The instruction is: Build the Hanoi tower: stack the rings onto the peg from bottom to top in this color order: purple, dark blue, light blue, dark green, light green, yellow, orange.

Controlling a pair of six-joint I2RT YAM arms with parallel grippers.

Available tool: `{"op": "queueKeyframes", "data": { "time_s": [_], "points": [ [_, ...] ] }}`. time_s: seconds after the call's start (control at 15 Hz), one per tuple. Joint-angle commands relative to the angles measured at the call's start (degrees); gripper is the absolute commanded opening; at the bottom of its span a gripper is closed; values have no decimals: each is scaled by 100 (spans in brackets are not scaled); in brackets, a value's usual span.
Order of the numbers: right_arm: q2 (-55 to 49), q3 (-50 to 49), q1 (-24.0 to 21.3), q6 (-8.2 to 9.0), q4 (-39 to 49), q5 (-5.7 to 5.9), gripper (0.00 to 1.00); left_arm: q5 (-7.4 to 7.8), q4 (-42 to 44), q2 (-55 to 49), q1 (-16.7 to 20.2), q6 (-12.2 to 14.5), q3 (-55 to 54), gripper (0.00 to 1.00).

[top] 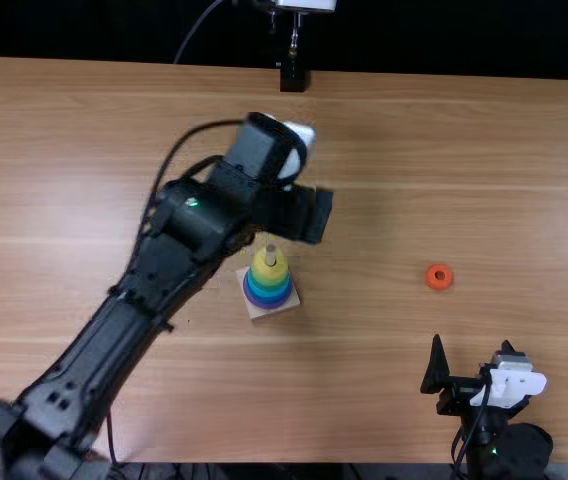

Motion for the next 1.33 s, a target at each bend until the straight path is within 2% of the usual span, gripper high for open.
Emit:
{"op": "queueKeyframes", "data": {
  "time_s": [0.0, 0.07, 0.2, 0.33, 0.4, 0.47, 0.53, 0.6, 0.8, 0.87, 0.93, 1.07, 1.13, 1.2, 1.27],
  "points": [
    [-69, -455, -10, -32, -175, -27, 100, 8, 508, -881, 293, 49, -464, 100],
    [-69, -455, -10, -32, -175, -27, 100, -2, 1004, -1391, 504, 49, -807, 100],
    [-69, -455, -10, -32, -175, -27, 100, -23, 1700, -2147, 1154, 49, -1563, 100],
    [-69, -455, -10, -32, -175, -27, 100, -23, 1943, -3087, 1857, 70, -2380, 100],
    [-69, -455, -10, -32, -175, -27, 100, -129, 1943, -3562, 2253, 80, -2793, 100],
    [-69, -455, -10, -21, -175, -27, 100, -319, 1943, -3966, 2534, 80, -3092, 100],
    [-69, -455, -10, -32, -175, -27, 100, -508, 1911, -4362, 2683, 80, -3435, 100],
    [-69, -455, -10, -32, -175, -27, 100, -624, 1911, -4748, 2736, 80, -3954, 100],
    [-69, -455, -10, -32, -175, -27, 100, -656, 1953, -6111, 2745, 133, -5448, 100],
    [-69, -455, -10, -32, -175, -27, 100, -656, 2017, -6506, 2718, 323, -5878, 100],
    [-69, -446, -10, -32, -175, -27, 100, -656, 2101, -6919, 2718, 681, -6309, 100],
    [-69, -455, -10, -32, -175, -27, 100, -593, 2122, -7710, 2727, 1567, -7047, 100],
    [-69, -455, -10, -32, -175, -27, 100, -582, 2122, -8018, 2710, 1926, -7373, 100],
    [-69, -455, -10, -32, -175, -27, 100, -572, 2143, -8229, 2736, 2116, -7724, 100],
    [-69, -455, -10, -21, -175, -27, 100, -582, 2154, -8492, 2745, 2105, -8041, 100]
  ]
}}
